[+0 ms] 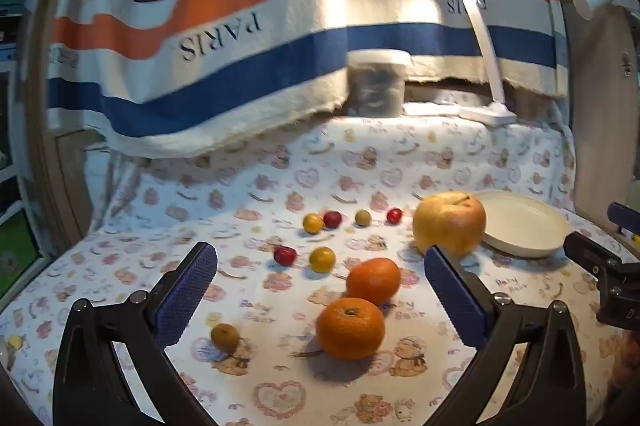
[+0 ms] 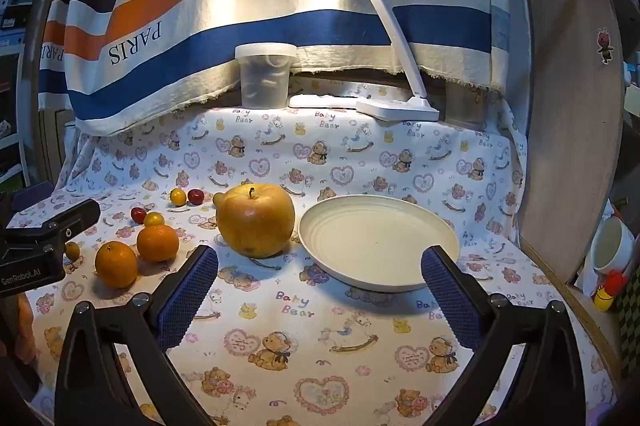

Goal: Organize fruits

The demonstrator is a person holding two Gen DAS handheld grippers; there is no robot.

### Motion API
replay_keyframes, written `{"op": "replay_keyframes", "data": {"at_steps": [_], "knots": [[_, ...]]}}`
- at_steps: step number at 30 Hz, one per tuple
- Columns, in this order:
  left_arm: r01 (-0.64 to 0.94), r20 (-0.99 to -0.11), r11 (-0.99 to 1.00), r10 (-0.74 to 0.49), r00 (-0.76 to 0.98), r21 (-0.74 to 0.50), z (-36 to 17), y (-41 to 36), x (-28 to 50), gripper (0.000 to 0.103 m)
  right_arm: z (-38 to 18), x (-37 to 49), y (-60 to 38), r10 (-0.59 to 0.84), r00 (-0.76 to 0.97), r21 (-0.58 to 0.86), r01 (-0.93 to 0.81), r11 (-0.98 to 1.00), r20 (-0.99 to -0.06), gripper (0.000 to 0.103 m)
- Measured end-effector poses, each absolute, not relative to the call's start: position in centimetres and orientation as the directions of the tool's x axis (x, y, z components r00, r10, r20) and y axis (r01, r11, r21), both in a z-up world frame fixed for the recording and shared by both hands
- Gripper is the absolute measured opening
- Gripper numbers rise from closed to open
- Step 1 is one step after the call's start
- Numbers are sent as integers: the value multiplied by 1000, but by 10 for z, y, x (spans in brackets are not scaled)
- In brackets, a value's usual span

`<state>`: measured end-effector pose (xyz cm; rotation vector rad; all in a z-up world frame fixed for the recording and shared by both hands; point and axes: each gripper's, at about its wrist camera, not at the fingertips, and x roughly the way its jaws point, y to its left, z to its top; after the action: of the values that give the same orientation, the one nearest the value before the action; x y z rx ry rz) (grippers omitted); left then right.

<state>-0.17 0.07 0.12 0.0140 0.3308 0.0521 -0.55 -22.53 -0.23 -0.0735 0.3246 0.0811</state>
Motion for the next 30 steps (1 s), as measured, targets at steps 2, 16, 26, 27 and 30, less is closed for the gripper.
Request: {"op": "replay_keyframes", "data": {"at_steps": [2, 16, 26, 27, 30], "knots": [[-39, -297, 999, 46, 954, 30, 5, -3, -8, 103, -1, -6, -225, 63, 946, -60, -86, 994, -318, 103], [-18, -337, 1000, 18, 941, 3, 1, 3, -1, 103, -1, -15, -230, 49, 956, -52, -67, 996, -290, 102], [-43, -338, 999, 49, 940, 24, -1, 4, -1, 103, -4, -2, -228, 54, 940, -48, -75, 996, -337, 102], [-46, -339, 999, 51, 939, 24, -1, 4, -1, 103, -4, -3, -228, 41, 943, -51, -61, 997, -330, 102], [-51, -348, 998, 57, 936, 27, -1, 5, 1, 103, -4, -4, -232, 24, 948, -46, -41, 998, -319, 102]]}}
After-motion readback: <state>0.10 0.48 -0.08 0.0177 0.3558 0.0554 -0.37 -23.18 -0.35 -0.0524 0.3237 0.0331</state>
